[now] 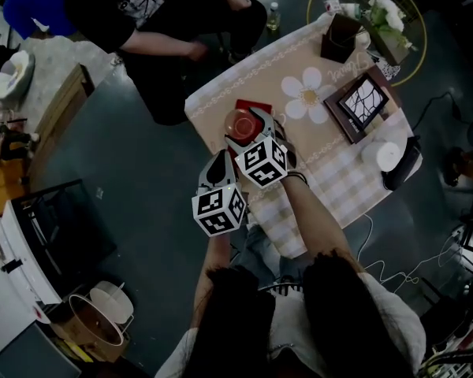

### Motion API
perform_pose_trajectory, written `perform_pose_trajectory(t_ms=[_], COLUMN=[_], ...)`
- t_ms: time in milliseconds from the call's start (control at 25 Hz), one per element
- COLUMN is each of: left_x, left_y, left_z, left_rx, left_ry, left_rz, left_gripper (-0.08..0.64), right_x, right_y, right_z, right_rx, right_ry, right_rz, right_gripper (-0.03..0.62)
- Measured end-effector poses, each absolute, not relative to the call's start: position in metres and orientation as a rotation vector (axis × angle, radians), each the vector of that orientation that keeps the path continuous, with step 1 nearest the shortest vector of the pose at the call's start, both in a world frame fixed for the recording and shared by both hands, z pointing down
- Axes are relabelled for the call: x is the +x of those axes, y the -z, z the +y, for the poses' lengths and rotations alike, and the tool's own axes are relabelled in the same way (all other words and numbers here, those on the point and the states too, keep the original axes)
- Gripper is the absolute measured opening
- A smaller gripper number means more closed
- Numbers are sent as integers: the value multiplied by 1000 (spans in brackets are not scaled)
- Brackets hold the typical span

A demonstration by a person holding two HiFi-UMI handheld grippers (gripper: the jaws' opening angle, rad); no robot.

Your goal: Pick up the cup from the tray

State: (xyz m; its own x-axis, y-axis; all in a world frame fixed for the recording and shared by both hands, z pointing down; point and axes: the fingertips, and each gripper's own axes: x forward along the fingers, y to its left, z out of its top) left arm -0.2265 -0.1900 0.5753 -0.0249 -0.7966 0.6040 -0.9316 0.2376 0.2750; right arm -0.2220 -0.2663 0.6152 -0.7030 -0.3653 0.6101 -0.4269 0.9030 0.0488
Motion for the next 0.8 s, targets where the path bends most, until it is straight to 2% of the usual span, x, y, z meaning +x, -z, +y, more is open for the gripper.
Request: perform_pose_trajectory(t_ms=[320, 800], left_x=[-214, -131], left_y=[-565, -556], left_z=[-197, -213], left_rx=[1641, 1831], left_ry=[-269, -329], left_rz=[-1824, -1664], left_gripper=[6, 6], right_x=[-193, -80], right_y=[-584, -584], right_z=[-269, -265], right_rx=[631, 839], right_ry=[-144, -199], right_rz=[-2456, -2340], right_gripper=[391, 391])
